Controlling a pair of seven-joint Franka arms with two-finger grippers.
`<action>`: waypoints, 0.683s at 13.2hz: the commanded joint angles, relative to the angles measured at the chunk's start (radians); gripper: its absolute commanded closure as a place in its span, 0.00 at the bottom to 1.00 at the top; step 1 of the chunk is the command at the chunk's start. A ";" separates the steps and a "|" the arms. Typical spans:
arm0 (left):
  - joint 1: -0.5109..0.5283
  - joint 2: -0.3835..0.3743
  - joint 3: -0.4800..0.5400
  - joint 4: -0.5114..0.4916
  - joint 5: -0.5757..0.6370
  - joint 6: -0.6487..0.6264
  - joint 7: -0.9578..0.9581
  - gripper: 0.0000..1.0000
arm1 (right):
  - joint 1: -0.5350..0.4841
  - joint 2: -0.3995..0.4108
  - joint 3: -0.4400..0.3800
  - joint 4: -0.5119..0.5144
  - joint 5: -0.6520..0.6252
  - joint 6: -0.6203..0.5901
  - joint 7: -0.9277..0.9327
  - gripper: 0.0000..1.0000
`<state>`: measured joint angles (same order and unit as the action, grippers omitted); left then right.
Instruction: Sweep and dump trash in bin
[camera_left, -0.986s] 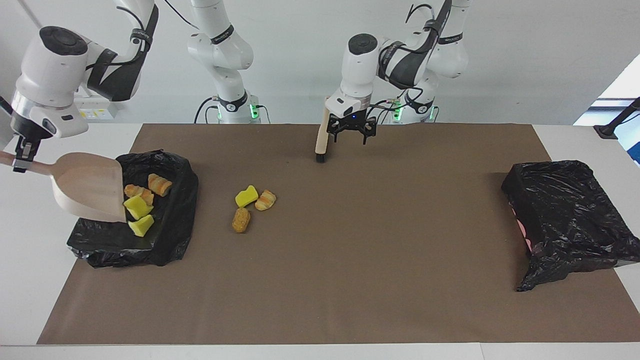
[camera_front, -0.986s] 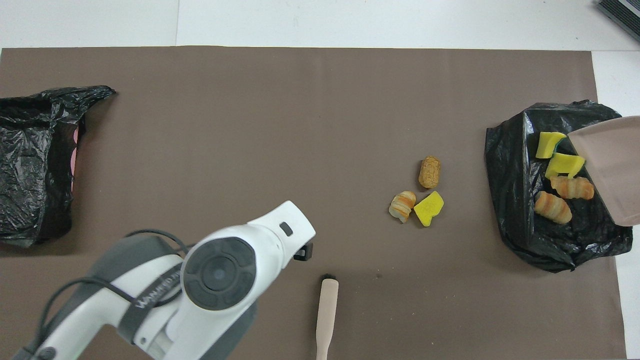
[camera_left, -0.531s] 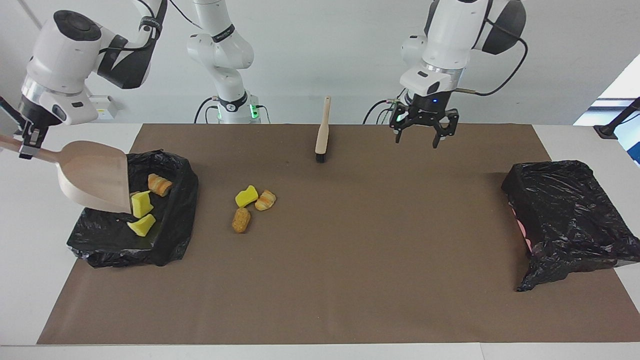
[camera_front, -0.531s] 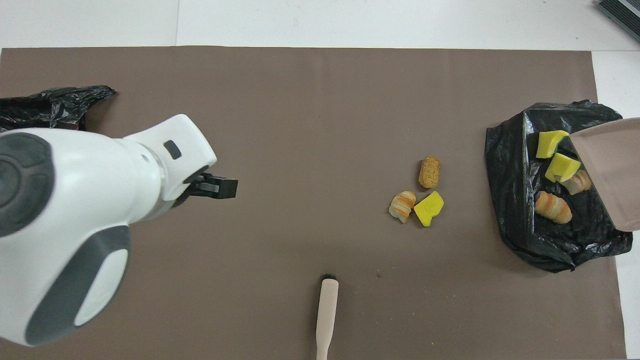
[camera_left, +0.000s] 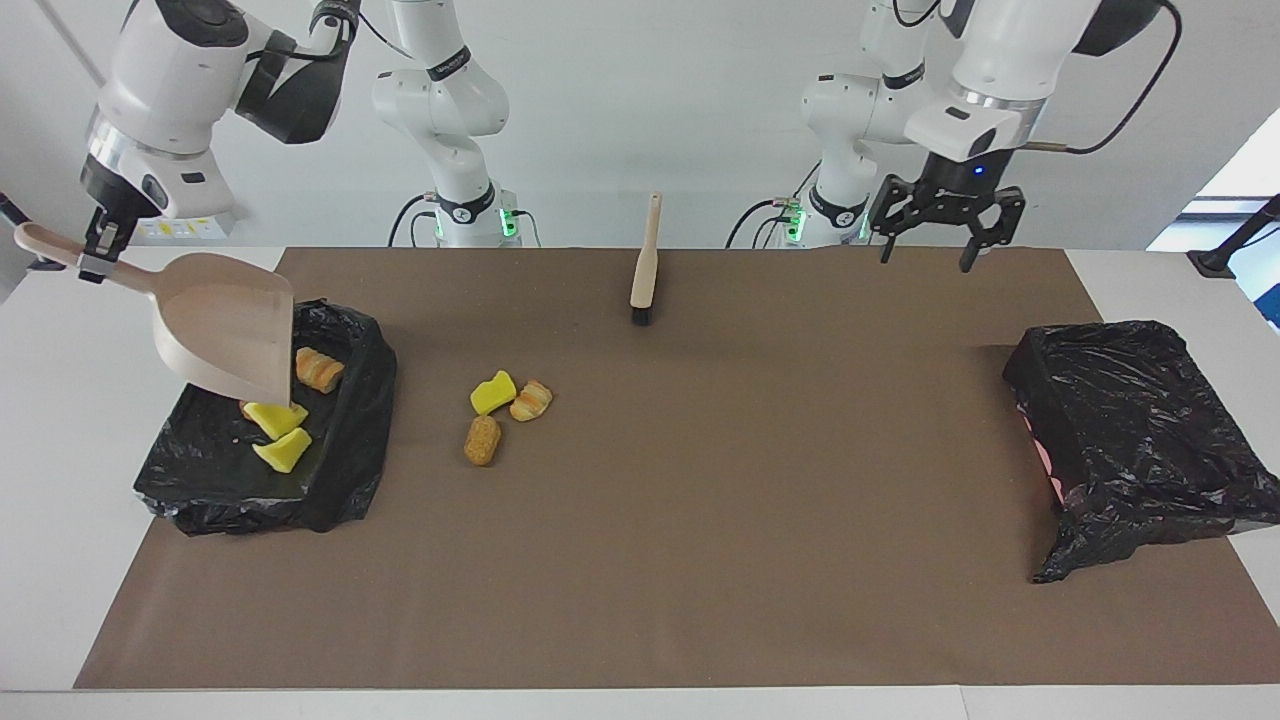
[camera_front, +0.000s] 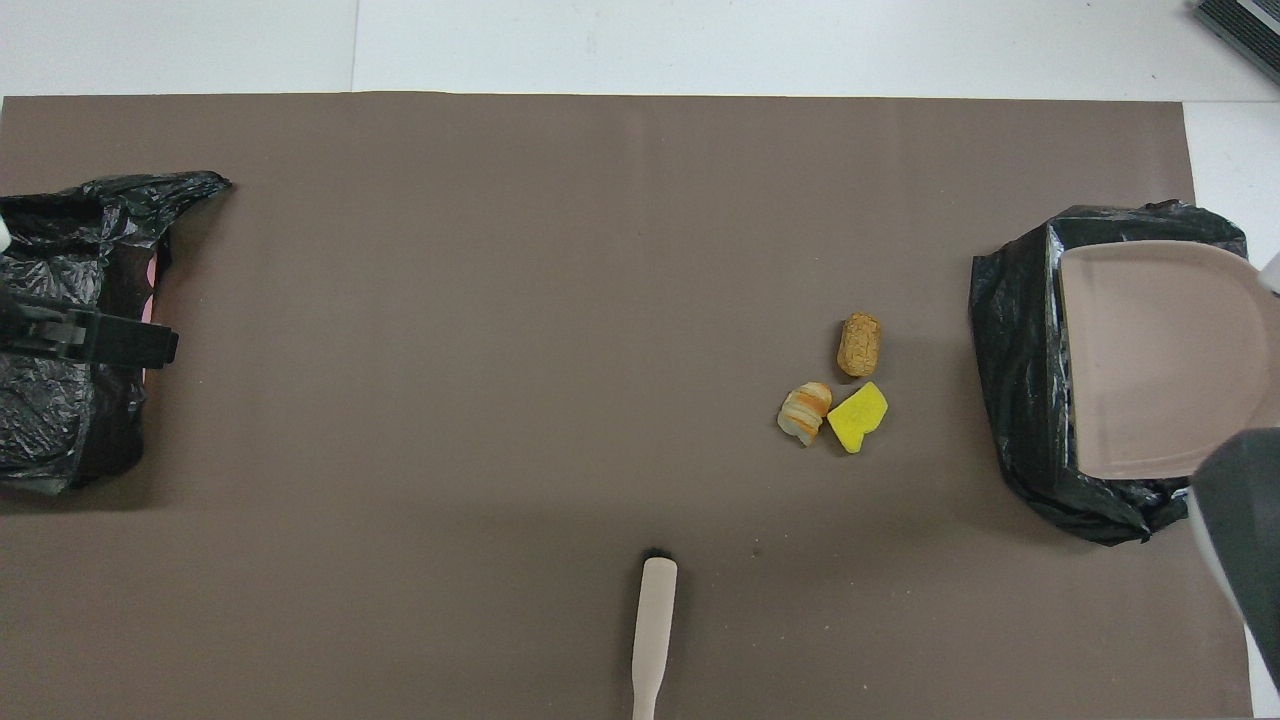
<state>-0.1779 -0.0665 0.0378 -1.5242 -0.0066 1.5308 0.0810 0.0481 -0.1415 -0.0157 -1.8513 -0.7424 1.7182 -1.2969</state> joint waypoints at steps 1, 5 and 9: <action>0.066 0.108 -0.015 0.162 -0.056 -0.112 0.016 0.00 | -0.002 -0.017 0.026 0.000 0.087 -0.019 0.153 1.00; 0.107 0.090 -0.004 0.160 -0.044 -0.117 0.187 0.00 | 0.064 0.002 0.092 0.007 0.207 -0.096 0.645 1.00; 0.106 0.001 -0.013 0.026 -0.044 -0.100 0.194 0.00 | 0.208 0.092 0.097 0.049 0.446 -0.150 1.142 1.00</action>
<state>-0.0750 0.0000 0.0357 -1.4077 -0.0407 1.4260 0.2573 0.2119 -0.1052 0.0856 -1.8512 -0.3755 1.5944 -0.3224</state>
